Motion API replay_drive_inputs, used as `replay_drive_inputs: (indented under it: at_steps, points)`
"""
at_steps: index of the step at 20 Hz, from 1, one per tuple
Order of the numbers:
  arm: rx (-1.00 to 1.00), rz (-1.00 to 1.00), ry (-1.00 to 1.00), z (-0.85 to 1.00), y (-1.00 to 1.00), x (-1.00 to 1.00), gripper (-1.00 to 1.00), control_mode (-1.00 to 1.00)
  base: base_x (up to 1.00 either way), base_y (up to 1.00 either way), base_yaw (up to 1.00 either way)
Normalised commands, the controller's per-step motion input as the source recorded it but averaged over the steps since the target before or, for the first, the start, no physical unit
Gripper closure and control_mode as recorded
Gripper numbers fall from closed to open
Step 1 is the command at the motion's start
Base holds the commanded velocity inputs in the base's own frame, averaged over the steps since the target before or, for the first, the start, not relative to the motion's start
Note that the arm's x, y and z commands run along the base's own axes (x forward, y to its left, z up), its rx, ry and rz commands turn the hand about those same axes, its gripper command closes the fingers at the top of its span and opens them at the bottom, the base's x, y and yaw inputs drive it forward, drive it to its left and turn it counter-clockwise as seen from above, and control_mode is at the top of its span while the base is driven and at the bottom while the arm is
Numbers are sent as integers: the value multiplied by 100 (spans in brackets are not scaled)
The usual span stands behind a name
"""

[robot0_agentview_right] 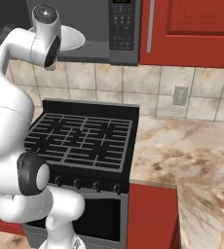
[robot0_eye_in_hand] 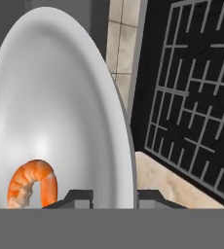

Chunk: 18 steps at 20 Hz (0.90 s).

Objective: Remove the banana from the bowl and place it on the small plate. Then place the bowl with only the shrimp in the microwave, close the door, and press the start button to microwave the shrimp.

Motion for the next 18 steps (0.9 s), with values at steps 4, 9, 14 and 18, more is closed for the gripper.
replay_drive_inputs:
  at_steps: [4,9,14,18]
  points:
    - [-5,6,7,-19,16,38,100,-100,0,0,0]
    - [-4,7,5,-16,11,43,100,-100,0,0,0]
    - [0,8,-5,-1,0,42,100,-100,0,0,0]
    - [0,4,-8,5,0,31,100,-100,0,0,0]
